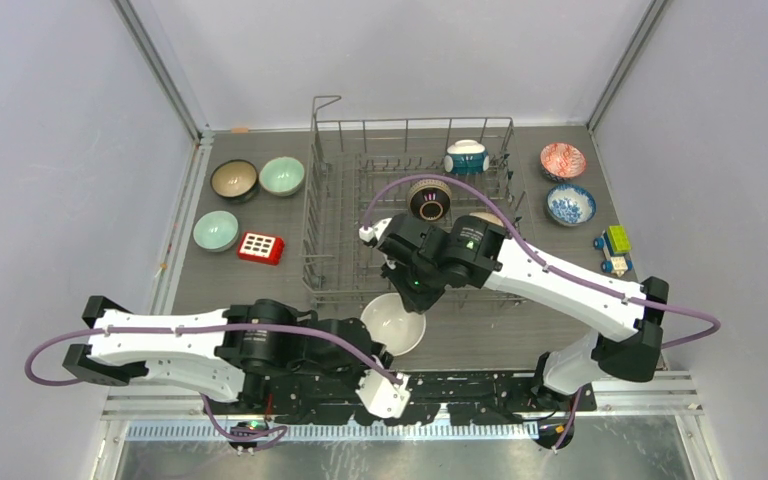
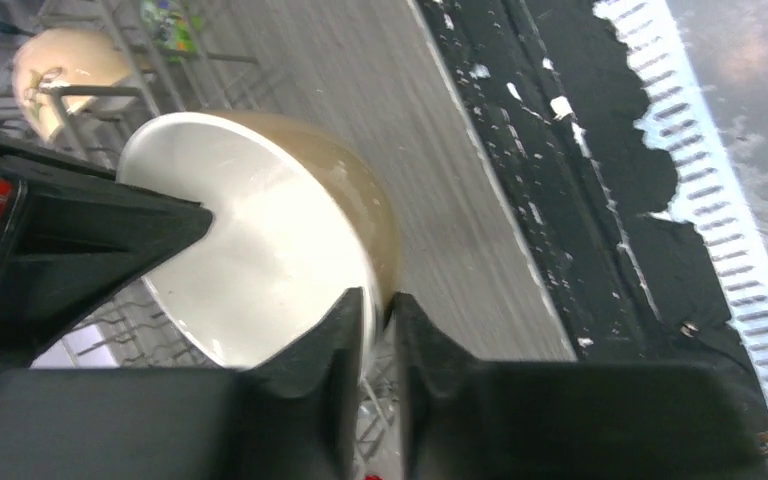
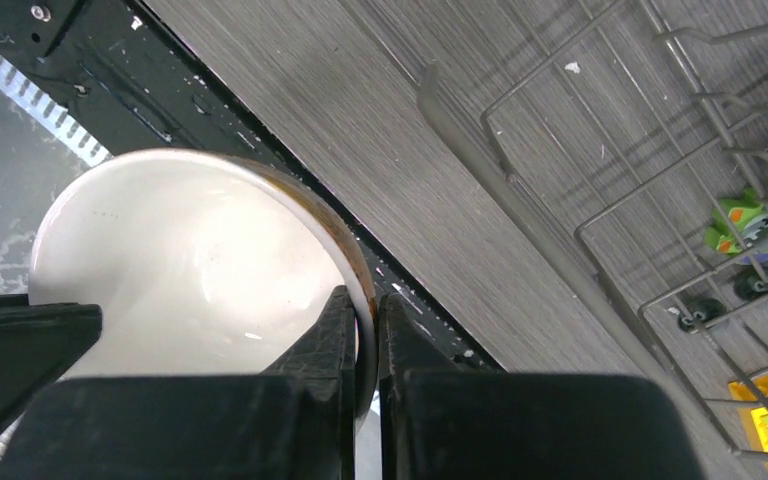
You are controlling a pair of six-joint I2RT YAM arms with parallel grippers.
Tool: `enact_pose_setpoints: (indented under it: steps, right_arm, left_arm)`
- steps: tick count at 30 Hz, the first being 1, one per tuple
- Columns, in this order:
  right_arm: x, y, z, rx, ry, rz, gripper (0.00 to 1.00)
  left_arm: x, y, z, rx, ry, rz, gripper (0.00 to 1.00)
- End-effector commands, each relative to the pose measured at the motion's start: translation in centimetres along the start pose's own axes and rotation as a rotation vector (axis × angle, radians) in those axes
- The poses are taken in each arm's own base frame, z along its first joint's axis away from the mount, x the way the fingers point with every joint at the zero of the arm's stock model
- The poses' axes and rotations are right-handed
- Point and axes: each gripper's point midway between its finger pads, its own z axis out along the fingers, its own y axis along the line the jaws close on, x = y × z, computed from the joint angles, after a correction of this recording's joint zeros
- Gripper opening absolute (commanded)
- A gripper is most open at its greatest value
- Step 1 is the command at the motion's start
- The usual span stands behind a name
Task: Unload the bowls from the dish rack
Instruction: Place the bowl at the center of the board.
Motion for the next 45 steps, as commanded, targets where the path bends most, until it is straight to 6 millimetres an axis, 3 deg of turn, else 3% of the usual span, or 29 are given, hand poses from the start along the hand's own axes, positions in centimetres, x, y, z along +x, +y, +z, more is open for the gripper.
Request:
enact_pose_setpoints:
  steps: [1,5,6,7,13,17,21,24,28,32,38,42,45]
  right_arm:
    - [-2.3,0.6,-2.4,-0.033,-0.153,0.068,0.01]
    - [-2.7,-0.1,-3.8,-0.005,-0.212,0.107,0.01]
    - [-2.9,-0.5,-4.2,0.009,-0.231,0.114,0.01]
    - [-3.1,-1.1,-4.9,0.036,-0.259,0.124,0.01]
    - [-3.7,-6.5,-8.6,0.266,-0.411,0.182,0.01]
    - [-3.1,-13.4,-11.3,0.398,-0.488,0.395,0.01]
    - [-2.1,-19.3,-13.8,0.519,-0.638,0.65,0.01]
    - [-0.3,-23.4,-15.9,0.64,-0.763,0.834,0.01]
    - [3.4,-27.3,-18.1,0.775,-0.86,1.05,0.01]
    - [7.3,-28.8,-18.8,0.895,-0.892,1.186,0.01]
    - [13.9,-29.0,-19.1,1.091,-0.873,1.302,0.01]
    - [17.5,-28.8,-16.4,1.147,-0.77,1.356,0.01]
    - [18.9,-28.7,-13.9,1.13,-0.727,1.413,0.01]
  left_arm:
    - [-2.4,4.0,-1.8,-0.211,-0.123,-0.065,0.36]
    - [-2.4,5.1,-2.5,-0.288,-0.146,-0.131,0.79]
    - [-2.4,5.4,-2.8,-0.31,-0.156,-0.149,0.96]
    - [-2.5,5.8,-3.1,-0.334,-0.166,-0.167,0.99]
    - [-2.5,7.9,-5.5,-0.515,-0.281,-0.317,1.0]
    - [-1.8,8.1,-5.9,-0.591,-0.356,-0.443,1.0]
    - [-0.8,8.4,-4.9,-0.638,-0.327,-0.568,1.0]
    - [-0.3,8.9,-4.0,-0.689,-0.302,-0.663,1.0]
    - [-0.1,9.3,-3.4,-0.738,-0.312,-0.792,1.0]
    - [-0.3,9.1,-3.1,-0.739,-0.385,-0.859,1.0]
    - [1.1,8.6,-2.5,-0.792,-0.43,-0.949,1.0]
    - [1.9,8.4,-1.8,-0.823,-0.43,-1.0,1.0]
    - [2.1,8.2,-1.0,-0.827,-0.423,-1.035,1.0]
